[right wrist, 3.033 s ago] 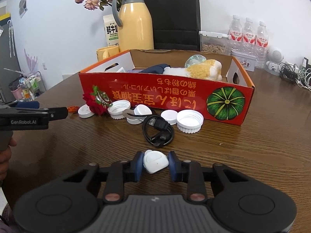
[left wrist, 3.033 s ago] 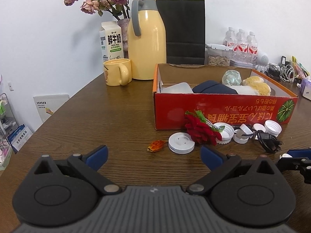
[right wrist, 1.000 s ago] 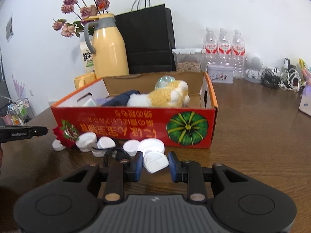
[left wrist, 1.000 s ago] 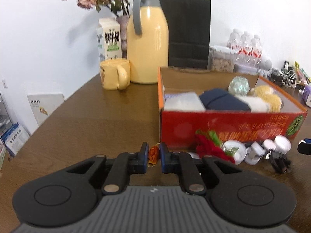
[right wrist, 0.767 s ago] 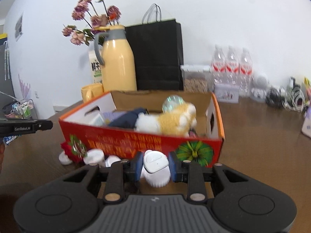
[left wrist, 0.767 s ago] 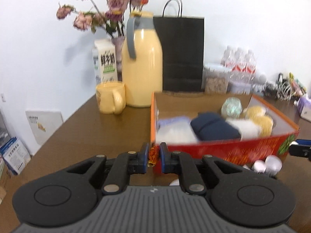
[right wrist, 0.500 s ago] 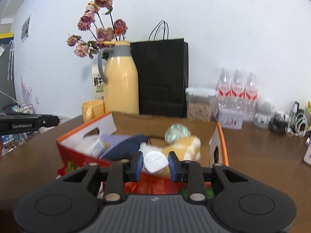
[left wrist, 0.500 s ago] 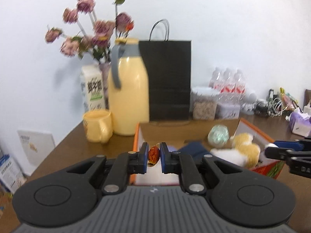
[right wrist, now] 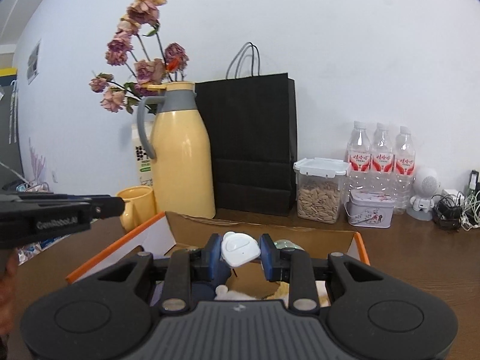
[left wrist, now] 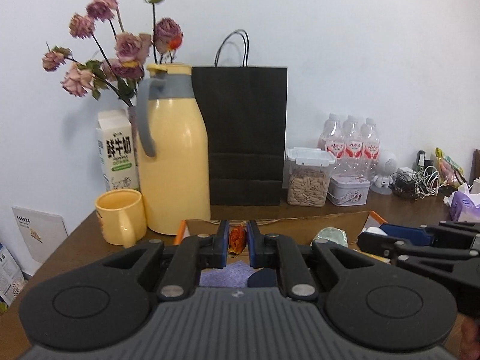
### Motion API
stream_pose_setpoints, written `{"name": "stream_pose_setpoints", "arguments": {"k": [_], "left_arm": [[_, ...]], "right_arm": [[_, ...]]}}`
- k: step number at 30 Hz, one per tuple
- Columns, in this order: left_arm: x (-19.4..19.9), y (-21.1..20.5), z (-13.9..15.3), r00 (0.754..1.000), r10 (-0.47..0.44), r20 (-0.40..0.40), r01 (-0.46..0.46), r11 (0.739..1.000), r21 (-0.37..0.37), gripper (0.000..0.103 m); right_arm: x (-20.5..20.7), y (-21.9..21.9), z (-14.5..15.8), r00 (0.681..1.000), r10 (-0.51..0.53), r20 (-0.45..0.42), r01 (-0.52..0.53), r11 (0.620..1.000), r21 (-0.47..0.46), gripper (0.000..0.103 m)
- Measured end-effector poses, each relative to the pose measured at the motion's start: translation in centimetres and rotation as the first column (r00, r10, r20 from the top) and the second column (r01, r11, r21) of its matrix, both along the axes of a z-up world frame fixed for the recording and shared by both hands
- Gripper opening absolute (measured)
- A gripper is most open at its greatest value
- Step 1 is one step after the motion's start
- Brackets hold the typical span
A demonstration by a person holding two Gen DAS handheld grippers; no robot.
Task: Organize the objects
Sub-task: 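Carry the orange item and white piece with both grippers over the box, then open both grippers to drop the orange item and white piece inside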
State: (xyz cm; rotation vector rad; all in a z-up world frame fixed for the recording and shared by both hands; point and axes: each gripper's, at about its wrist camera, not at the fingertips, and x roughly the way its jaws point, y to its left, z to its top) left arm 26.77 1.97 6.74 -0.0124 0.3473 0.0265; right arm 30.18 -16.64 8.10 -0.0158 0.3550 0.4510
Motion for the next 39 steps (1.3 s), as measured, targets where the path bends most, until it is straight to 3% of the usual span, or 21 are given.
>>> {"name": "stream_pose_setpoints", "arguments": {"k": [10, 15, 17, 19, 20, 21, 22, 23, 26, 39], "left_arm": [[3.3, -0.7, -3.5, 0.995, 0.023, -0.096, -0.022, 1.0, 0.012, 0.013], [3.0, -0.9, -3.7, 0.996, 0.026, -0.088, -0.024, 0.999, 0.025, 0.013], [2.6, -0.9, -3.6, 0.996, 0.045, -0.077, -0.043, 0.999, 0.034, 0.02], [2.1, -0.9, -3.5, 0.997, 0.048, -0.062, -0.045, 0.998, 0.047, 0.047], [1.9, -0.8, -3.4, 0.997, 0.054, -0.049, -0.052, 0.997, 0.052, 0.058], [1.6, -0.8, -3.3, 0.997, 0.065, -0.033, -0.063, 0.996, 0.056, 0.08], [1.2, -0.7, -3.2, 0.997, 0.079, -0.01, -0.078, 0.995, 0.062, 0.097], [0.9, -0.8, -3.0, 0.996, 0.091, 0.011, -0.091, 0.994, 0.067, 0.103], [0.1, -0.8, -2.7, 0.993, 0.102, 0.058, -0.105, 0.992, 0.062, 0.103], [-0.5, -0.9, -2.6, 0.995, 0.092, 0.05, -0.094, 0.994, 0.056, 0.103]], "right_arm": [[1.8, 0.8, -3.1, 0.997, -0.02, -0.071, 0.017, 0.999, -0.042, 0.027], [1.5, 1.0, -3.5, 0.997, -0.025, -0.076, 0.02, 0.998, -0.06, 0.027], [1.4, 0.9, -3.5, 0.997, -0.034, -0.071, 0.03, 0.998, -0.063, 0.027], [1.1, 0.7, -3.4, 0.997, -0.038, -0.066, 0.034, 0.998, -0.06, 0.031], [1.0, 0.6, -3.4, 0.997, -0.039, -0.064, 0.035, 0.998, -0.058, 0.045], [0.9, 0.5, -3.3, 0.997, -0.041, -0.058, 0.038, 0.998, -0.054, 0.069], [0.6, 0.3, -3.2, 0.998, -0.047, -0.046, 0.045, 0.998, -0.051, 0.081], [0.4, 0.2, -3.1, 0.998, -0.052, -0.03, 0.051, 0.998, -0.047, 0.1], [-0.1, 0.0, -2.8, 0.998, -0.052, -0.019, 0.051, 0.998, -0.035, 0.103], [-1.1, -0.4, -2.5, 0.996, -0.086, -0.005, 0.085, 0.995, -0.044, 0.103]]}}
